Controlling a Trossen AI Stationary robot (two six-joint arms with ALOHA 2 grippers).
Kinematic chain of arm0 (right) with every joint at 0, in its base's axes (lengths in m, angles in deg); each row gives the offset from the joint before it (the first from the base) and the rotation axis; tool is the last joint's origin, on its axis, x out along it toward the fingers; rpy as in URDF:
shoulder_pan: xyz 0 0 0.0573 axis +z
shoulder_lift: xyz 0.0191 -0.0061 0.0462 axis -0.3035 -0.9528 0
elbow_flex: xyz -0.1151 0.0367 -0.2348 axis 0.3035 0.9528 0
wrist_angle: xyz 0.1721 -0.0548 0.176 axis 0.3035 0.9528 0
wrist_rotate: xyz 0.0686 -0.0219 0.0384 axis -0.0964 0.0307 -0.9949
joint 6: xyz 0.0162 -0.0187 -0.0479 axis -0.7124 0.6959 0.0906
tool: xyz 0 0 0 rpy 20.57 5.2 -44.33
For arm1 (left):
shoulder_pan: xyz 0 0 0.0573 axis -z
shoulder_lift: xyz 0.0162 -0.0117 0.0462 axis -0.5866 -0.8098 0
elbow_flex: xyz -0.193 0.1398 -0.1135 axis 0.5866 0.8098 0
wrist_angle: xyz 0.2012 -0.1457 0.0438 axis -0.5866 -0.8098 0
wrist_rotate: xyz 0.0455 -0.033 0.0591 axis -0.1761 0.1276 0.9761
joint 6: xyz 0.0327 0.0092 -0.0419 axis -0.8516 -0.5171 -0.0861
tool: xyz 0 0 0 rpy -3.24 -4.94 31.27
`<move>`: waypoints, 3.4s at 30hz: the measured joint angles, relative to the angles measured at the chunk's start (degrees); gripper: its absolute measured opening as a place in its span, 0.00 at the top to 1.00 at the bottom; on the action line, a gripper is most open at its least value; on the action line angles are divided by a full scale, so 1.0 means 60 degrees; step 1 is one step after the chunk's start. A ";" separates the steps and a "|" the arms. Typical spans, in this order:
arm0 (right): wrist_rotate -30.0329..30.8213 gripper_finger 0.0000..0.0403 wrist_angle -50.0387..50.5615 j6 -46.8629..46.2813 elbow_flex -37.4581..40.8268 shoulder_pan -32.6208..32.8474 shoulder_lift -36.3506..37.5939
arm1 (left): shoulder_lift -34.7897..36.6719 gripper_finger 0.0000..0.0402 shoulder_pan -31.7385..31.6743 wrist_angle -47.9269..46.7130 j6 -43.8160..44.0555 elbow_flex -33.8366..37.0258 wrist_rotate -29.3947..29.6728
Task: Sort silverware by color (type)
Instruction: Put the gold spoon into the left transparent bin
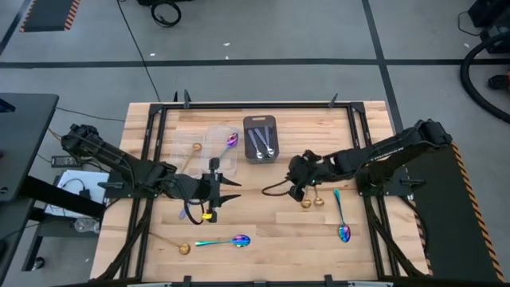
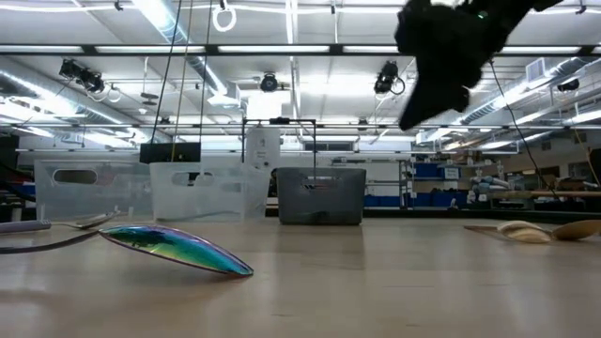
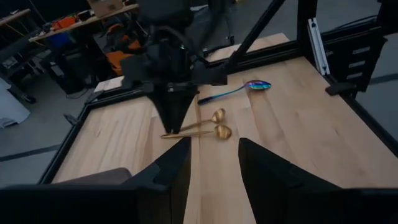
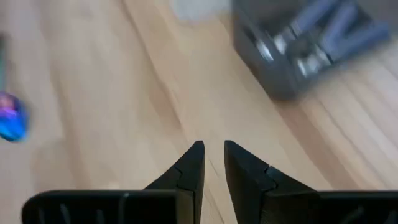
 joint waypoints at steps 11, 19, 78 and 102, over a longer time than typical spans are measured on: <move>-0.0768 0.68 0.3763 -0.3378 0.0076 0.0096 -0.0211 | 0.0000 0.65 -0.0026 0.0002 0.0014 0.0000 0.0004; -0.1285 0.60 0.4313 -0.4753 0.0117 0.0358 -0.1693 | 0.0000 0.65 -0.0023 0.0057 0.0167 0.0000 0.0004; -0.1425 0.97 0.3101 -0.3481 0.1056 -0.0061 -0.0416 | 0.0004 0.65 -0.0096 -0.0159 0.0175 -0.0004 0.0000; 0.1043 0.96 -0.8234 0.1566 0.1934 0.0913 -0.1756 | -0.2364 0.65 -0.0595 0.0883 0.2024 -0.0010 0.0382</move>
